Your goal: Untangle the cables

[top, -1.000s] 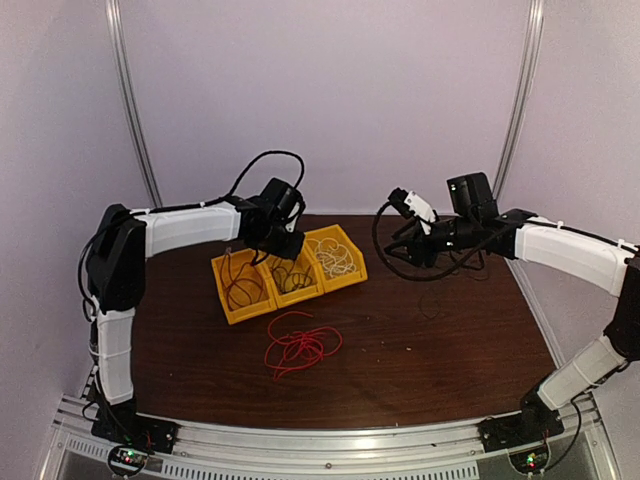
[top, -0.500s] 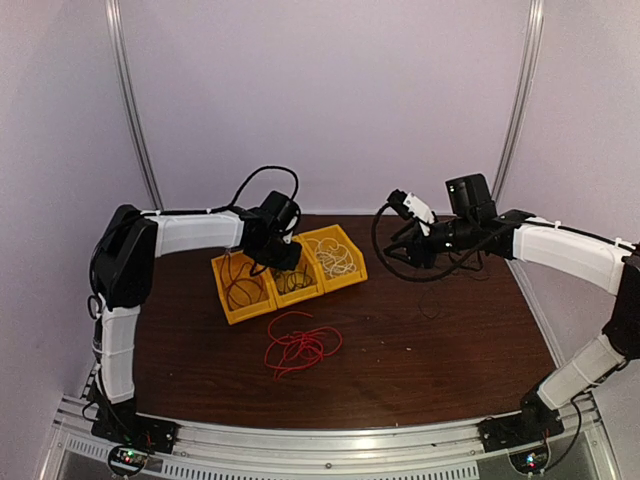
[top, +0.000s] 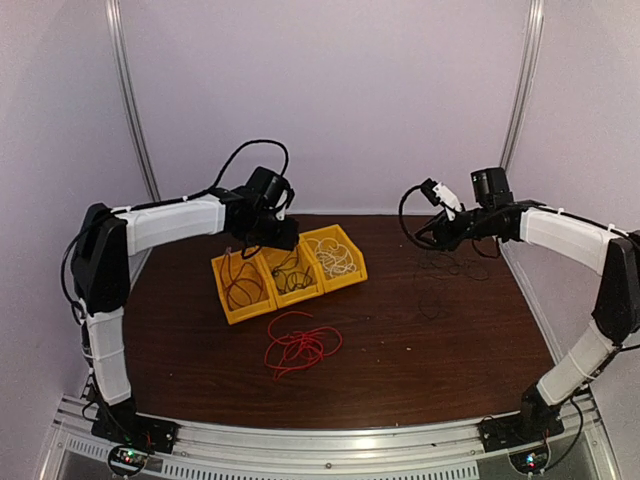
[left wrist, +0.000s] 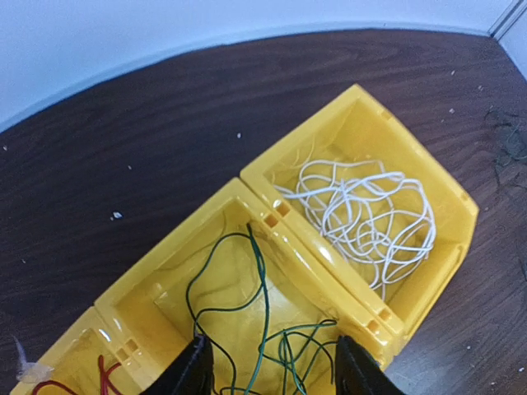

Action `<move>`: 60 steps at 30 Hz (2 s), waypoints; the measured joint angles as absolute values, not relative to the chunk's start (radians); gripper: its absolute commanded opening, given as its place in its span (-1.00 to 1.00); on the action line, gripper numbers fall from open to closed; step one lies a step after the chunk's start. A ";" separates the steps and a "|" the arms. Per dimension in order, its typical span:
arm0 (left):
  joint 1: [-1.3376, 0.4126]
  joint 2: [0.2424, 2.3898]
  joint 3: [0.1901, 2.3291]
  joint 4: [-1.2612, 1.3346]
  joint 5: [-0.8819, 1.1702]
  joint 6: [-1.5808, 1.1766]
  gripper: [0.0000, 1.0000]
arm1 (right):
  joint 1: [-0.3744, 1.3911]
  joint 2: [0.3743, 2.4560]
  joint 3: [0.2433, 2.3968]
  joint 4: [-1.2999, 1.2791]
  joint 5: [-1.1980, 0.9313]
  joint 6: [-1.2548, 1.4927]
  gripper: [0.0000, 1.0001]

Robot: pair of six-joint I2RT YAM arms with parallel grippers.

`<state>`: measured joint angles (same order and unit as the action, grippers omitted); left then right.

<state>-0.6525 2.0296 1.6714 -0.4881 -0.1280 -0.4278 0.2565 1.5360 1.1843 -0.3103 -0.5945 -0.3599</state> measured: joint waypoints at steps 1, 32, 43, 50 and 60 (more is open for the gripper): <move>-0.653 2.000 1.669 -0.486 -0.131 -0.428 0.11 | 0.239 1.549 1.194 -0.313 -0.593 -0.361 -0.06; -0.877 1.525 1.223 -0.282 -0.165 -0.405 0.17 | 0.100 2.168 1.617 -0.339 -0.231 -0.407 0.04; -0.879 1.485 1.187 -0.260 -0.185 -0.421 0.17 | 0.099 2.203 1.634 -0.354 -0.228 -0.416 0.03; -0.879 1.485 1.175 -0.249 -0.186 -0.428 0.17 | 0.075 2.203 1.636 -0.358 -0.250 -0.342 0.11; -0.879 1.479 1.149 -0.236 -0.187 -0.431 0.17 | 0.023 2.251 1.684 -0.373 -0.330 -0.250 -0.14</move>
